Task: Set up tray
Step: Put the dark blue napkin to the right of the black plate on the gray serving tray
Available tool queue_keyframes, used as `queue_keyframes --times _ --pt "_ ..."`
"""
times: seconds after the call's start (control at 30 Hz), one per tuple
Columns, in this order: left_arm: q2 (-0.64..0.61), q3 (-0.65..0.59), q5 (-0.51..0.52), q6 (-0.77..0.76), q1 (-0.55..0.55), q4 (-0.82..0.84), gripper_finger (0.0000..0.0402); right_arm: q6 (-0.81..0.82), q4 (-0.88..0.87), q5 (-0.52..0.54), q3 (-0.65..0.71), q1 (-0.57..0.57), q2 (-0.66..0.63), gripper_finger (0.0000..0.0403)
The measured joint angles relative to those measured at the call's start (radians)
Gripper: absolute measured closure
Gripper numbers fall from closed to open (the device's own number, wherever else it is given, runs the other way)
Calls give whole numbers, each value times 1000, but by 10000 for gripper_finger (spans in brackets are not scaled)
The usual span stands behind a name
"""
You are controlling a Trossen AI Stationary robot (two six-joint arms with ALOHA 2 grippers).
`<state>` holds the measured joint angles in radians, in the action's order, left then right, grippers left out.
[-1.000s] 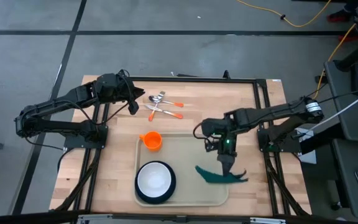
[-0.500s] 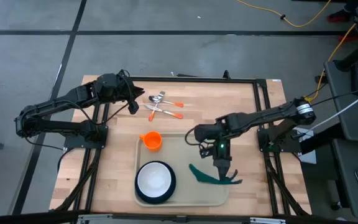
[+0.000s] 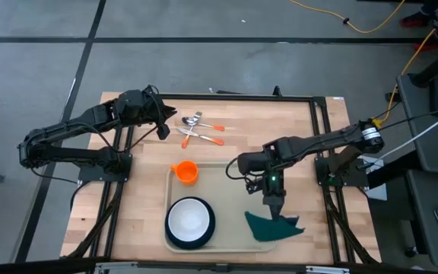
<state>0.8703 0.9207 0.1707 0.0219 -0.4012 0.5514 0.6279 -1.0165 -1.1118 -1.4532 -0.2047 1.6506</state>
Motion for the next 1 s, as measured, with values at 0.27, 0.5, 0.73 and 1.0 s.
queue_keyframes --times 0.27,0.5,0.73,1.0 --pt "0 0 0 -5 0 0 354 19 2 -4 -2 -36 48 402" --pt "0 0 0 -7 0 0 352 -7 19 -45 -2 -41 97 402" --pt "0 0 0 1 0 0 356 48 48 -161 -34 -82 97 402" --pt "0 0 0 17 0 -1 356 26 99 -189 -60 -78 127 402"
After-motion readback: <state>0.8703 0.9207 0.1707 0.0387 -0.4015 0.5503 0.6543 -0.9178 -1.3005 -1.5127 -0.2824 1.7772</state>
